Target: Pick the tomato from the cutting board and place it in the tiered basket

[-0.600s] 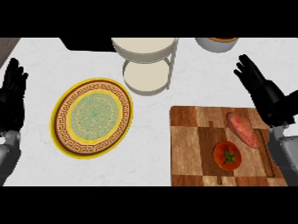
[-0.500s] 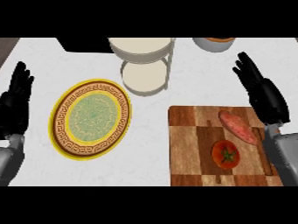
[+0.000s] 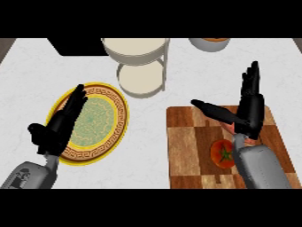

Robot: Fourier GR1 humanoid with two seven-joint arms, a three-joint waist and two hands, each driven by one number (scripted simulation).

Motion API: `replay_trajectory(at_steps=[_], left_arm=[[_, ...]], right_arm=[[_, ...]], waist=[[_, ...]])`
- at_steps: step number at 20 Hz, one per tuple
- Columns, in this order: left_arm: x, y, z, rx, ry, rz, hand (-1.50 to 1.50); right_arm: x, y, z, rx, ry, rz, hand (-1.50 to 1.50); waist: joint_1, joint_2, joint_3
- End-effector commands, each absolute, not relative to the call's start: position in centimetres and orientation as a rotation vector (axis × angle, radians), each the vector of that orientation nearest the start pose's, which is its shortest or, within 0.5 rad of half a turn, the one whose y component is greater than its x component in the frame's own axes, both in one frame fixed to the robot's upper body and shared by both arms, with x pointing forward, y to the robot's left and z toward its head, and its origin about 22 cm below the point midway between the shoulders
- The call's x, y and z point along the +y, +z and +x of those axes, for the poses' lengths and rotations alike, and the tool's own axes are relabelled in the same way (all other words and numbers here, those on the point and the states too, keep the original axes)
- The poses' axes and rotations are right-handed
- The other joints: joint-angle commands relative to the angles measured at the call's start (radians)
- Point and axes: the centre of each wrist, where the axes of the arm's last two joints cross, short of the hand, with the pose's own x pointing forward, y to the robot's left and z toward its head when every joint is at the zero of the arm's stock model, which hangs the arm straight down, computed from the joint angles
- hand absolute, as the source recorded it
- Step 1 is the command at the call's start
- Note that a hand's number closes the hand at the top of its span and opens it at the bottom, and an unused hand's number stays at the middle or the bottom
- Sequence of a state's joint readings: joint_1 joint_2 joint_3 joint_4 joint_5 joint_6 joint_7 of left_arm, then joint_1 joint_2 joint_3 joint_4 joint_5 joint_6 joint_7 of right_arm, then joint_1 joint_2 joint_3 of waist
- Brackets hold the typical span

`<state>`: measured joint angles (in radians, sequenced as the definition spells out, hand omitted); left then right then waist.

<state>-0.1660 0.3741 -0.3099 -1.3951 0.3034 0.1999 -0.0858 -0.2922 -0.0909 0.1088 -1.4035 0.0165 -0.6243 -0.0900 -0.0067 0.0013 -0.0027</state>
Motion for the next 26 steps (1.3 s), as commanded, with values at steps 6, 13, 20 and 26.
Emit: replay_trajectory(at_steps=[6, 13, 20, 26], left_arm=[[25.6, -1.4, 25.7, -1.525, -0.208, -0.04, 0.0], [24.7, -1.8, 25.4, -1.509, -0.202, -0.013, 0.0], [24.9, -1.7, 25.6, -1.517, -0.214, -0.037, 0.0], [24.9, -1.5, 26.3, -1.504, -0.214, -0.034, 0.0]], right_arm=[[-16.4, 3.4, 25.5, -1.846, -0.096, -0.765, -1.5], [-21.8, -2.3, 22.6, -1.363, 0.383, -0.945, -1.5], [-21.0, -0.4, 21.8, -1.032, 0.664, -1.0, -1.5], [-14.7, 6.1, 21.1, -0.924, 0.668, -1.037, -1.5]], waist=[[-0.023, -0.015, -0.004], [-0.055, -0.02, -0.019], [-0.031, -0.017, -0.017], [-0.025, -0.018, -0.009]])
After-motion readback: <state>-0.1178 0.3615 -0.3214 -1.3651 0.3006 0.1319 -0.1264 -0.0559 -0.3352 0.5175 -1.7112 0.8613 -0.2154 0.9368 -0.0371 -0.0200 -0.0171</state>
